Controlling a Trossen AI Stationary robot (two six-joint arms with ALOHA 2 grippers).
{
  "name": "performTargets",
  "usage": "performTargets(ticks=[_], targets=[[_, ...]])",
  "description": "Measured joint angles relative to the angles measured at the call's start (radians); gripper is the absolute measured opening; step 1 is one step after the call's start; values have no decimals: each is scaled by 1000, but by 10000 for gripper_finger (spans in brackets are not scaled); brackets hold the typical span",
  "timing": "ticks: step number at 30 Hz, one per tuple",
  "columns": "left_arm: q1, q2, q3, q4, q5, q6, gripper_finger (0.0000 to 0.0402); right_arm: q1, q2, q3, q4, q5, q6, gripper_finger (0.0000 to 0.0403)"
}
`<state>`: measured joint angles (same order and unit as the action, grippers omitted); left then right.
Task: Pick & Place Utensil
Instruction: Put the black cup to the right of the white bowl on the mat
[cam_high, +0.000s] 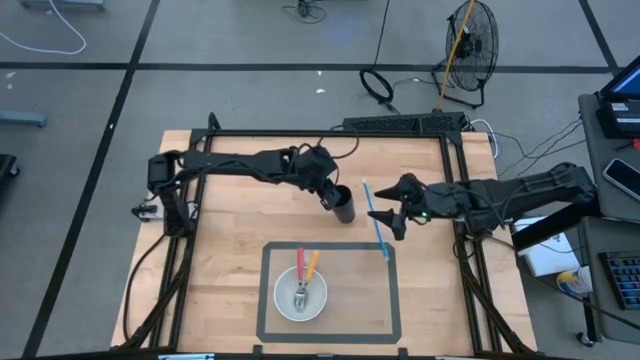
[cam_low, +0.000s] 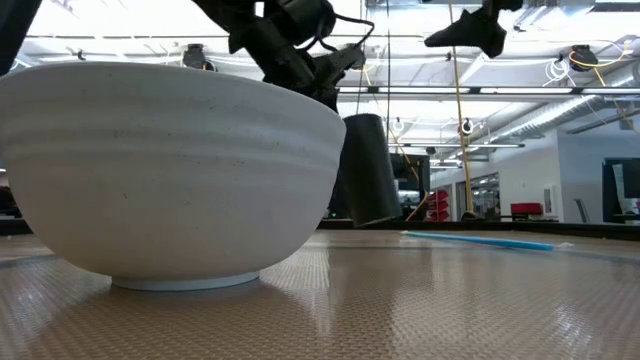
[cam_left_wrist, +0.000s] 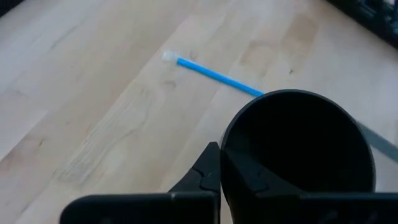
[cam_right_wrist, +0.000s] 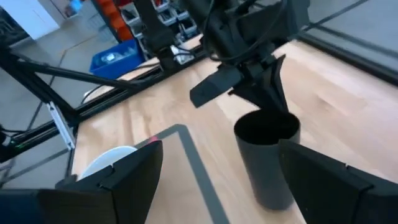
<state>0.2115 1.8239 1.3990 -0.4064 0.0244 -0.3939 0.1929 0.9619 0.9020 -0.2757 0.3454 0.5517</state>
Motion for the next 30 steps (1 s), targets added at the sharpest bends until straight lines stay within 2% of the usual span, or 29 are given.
performTargets(ticks=[17,24,30], targets=[[-11,10,13,-15,-26,23,5,4,-2,-42,-21,24,20,313],[-10,10,13,-16,-28,21,37,4,-2,-43,-21,24,20,313],[-11,10,13,-16,-27,23,27,4,-2,-43,-21,24,20,313]])
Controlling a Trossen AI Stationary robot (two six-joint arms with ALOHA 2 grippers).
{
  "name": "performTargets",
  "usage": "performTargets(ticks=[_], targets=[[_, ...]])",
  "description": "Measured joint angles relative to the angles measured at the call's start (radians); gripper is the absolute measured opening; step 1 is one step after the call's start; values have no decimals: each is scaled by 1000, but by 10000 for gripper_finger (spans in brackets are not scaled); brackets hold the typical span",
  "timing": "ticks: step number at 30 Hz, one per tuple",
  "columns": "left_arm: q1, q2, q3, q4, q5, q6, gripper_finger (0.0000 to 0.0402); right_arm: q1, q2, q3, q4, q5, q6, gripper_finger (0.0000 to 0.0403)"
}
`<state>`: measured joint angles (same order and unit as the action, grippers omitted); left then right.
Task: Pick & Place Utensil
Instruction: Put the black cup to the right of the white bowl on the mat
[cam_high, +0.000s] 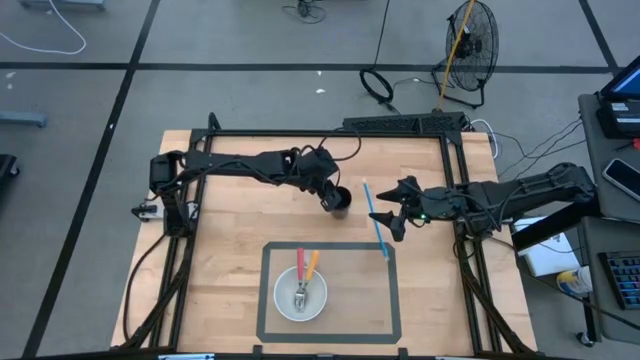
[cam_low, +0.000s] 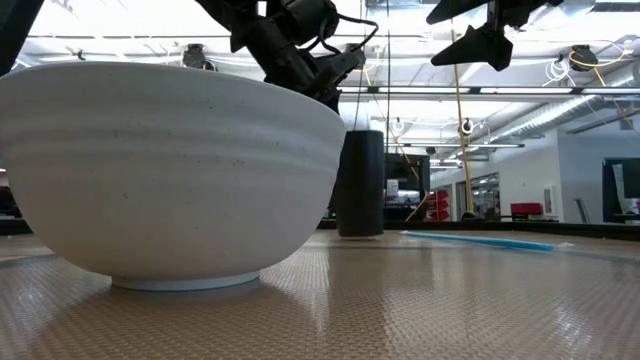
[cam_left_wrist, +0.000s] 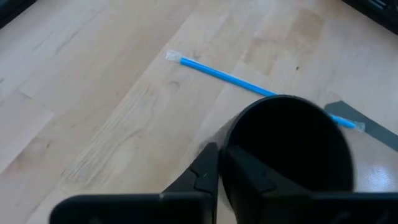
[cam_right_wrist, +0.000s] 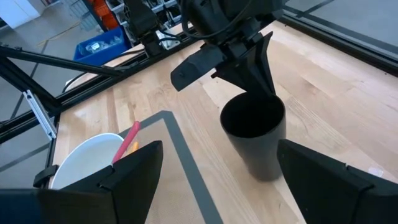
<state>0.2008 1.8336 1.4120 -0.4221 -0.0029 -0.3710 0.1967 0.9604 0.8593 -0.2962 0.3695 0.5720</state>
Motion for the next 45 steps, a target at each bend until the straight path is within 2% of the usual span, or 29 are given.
performTargets(ticks=[8,18,25,33,40,45], targets=[[0,0,0,9,0,11,14,0,0,0,0,0,11,313],[0,0,0,12,1,4,79,0,0,0,0,0,11,313],[0,-1,0,32,2,5,100,0,0,0,-1,5,11,313],[0,-52,-2,30,34,31,113,-34,25,0,-19,123,74,313],[-20,-213,-5,-62,27,114,101,-161,146,-1,12,-41,124,309],[-69,-348,-50,-77,11,175,93,-250,231,-1,74,-137,126,283]])
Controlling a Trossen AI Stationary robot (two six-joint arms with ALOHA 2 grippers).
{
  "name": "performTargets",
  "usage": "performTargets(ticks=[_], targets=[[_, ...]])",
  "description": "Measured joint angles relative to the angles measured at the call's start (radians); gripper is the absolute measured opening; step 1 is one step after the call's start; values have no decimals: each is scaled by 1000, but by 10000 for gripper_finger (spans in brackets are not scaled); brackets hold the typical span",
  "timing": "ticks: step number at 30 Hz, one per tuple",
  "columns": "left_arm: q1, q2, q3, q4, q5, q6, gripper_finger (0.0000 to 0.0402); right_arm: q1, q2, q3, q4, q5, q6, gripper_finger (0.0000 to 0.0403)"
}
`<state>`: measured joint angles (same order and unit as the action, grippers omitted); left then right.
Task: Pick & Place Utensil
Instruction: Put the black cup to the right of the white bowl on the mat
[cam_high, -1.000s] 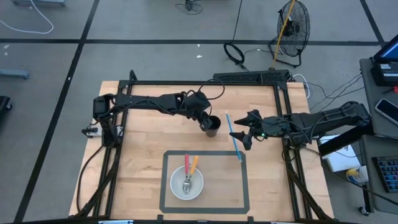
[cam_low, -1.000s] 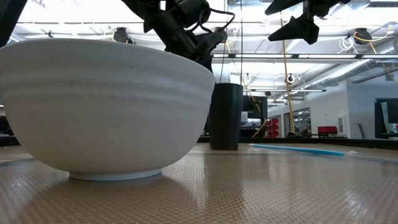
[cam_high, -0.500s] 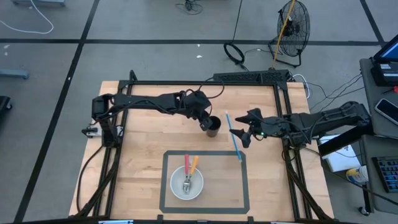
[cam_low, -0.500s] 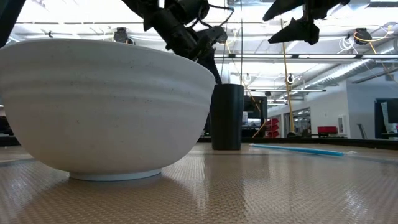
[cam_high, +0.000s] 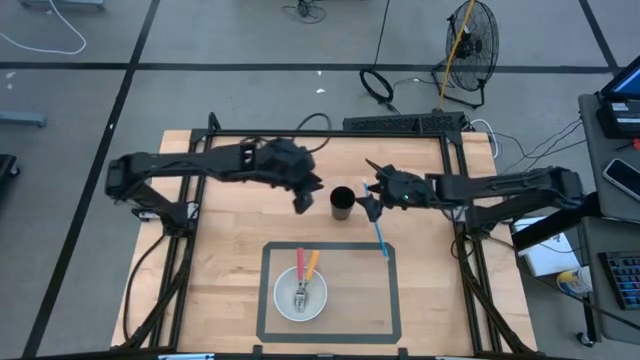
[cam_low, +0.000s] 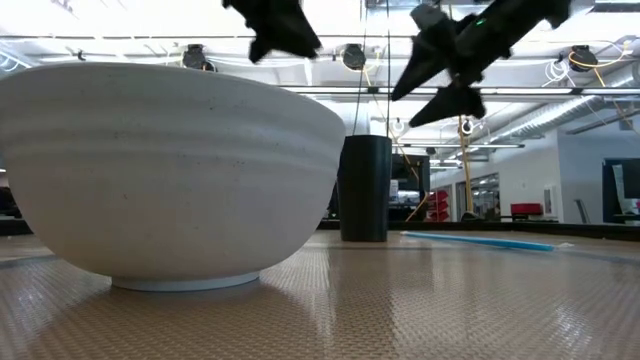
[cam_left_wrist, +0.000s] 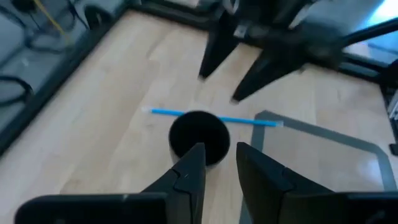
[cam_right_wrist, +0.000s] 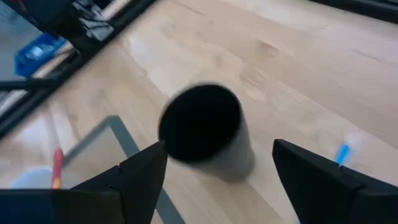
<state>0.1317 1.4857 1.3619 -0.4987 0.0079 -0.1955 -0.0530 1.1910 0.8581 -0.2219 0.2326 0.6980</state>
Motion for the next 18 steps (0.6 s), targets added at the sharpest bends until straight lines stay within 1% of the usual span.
performTargets(ticks=[4,7,11,13,16,18], targets=[[-39,-101,-78,-1,-81,-26,93,-56,46,1,41,-97,-4,260],[-67,-183,-159,1,-145,-79,93,-84,64,1,48,-150,-15,244],[-103,-289,-277,32,-222,-160,93,-106,73,0,71,-186,-41,225],[-122,-341,-340,53,-255,-199,93,-114,72,2,90,-186,-59,215],[-144,-410,-425,112,-299,-255,93,-126,73,10,67,-194,-84,200],[-154,-446,-472,136,-323,-288,93,-126,76,42,53,-227,-104,192]])
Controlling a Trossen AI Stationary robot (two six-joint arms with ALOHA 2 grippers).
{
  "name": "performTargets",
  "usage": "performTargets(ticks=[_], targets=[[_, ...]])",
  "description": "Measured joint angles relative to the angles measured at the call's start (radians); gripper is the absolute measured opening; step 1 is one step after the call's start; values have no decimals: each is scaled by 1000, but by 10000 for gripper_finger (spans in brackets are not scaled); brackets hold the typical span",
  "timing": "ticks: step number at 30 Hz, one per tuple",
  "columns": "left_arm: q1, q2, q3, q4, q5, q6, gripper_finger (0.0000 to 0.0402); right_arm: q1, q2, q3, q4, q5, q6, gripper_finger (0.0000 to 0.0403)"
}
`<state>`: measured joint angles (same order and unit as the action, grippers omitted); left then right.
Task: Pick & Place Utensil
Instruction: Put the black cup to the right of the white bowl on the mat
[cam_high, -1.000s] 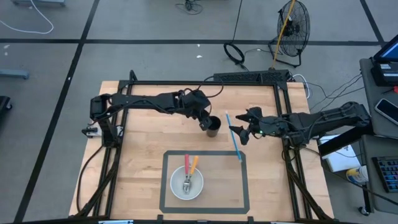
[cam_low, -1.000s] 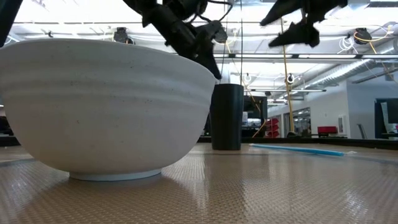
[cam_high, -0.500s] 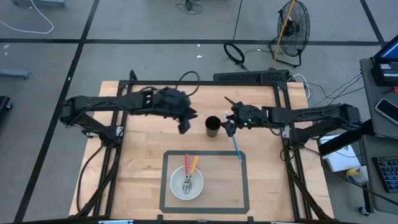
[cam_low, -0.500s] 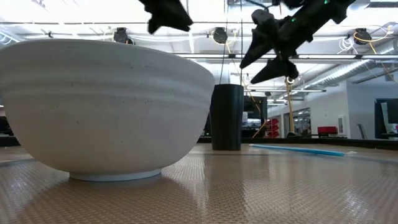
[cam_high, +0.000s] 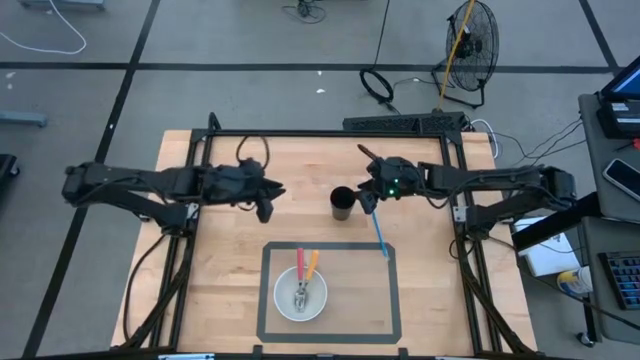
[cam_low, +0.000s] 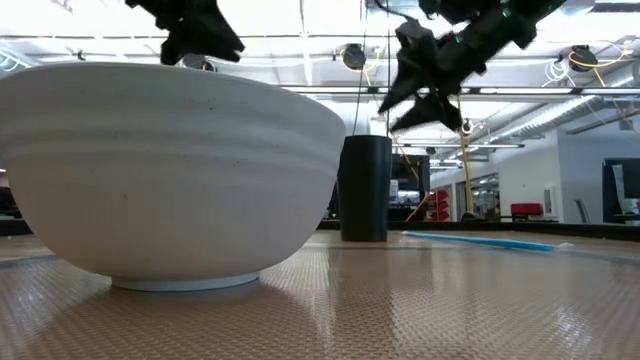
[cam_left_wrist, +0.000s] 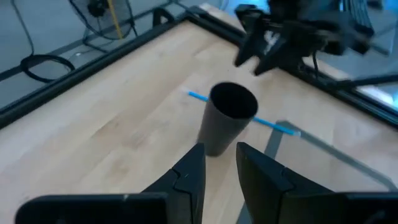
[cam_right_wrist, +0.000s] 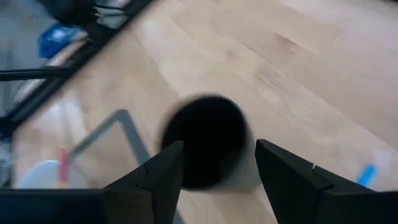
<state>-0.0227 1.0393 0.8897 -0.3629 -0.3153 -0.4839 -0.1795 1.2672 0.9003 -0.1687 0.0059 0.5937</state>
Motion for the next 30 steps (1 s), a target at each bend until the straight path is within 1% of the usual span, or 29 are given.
performTargets(ticks=[3,5,6,8,10,11,14,18,21,25,30], targets=[[-6,-43,-51,22,-25,-35,93,11,37,99,-35,-11,-73,181],[-6,-60,-64,29,-28,-54,93,21,60,178,-136,-5,-141,176],[-6,-68,-70,26,-28,-60,93,25,79,227,-185,9,-172,174],[-7,-75,-71,25,-28,-62,93,24,108,303,-314,73,-205,172],[-14,-81,-71,27,-29,-62,93,9,132,344,-457,117,-213,171],[-18,-83,-71,28,-29,-61,93,-2,148,347,-499,125,-208,173],[-29,-83,-71,28,-30,-61,93,-24,191,351,-495,95,-168,180],[-37,-83,-71,26,-35,-62,93,-27,245,352,-456,44,-168,198],[-42,-83,-71,25,-35,-65,93,-27,270,351,-443,43,-161,215],[-52,-83,-71,24,-36,-72,93,-28,269,351,-438,43,-163,233],[-69,-83,-71,23,-57,-72,93,-28,269,351,-433,42,-164,239]])
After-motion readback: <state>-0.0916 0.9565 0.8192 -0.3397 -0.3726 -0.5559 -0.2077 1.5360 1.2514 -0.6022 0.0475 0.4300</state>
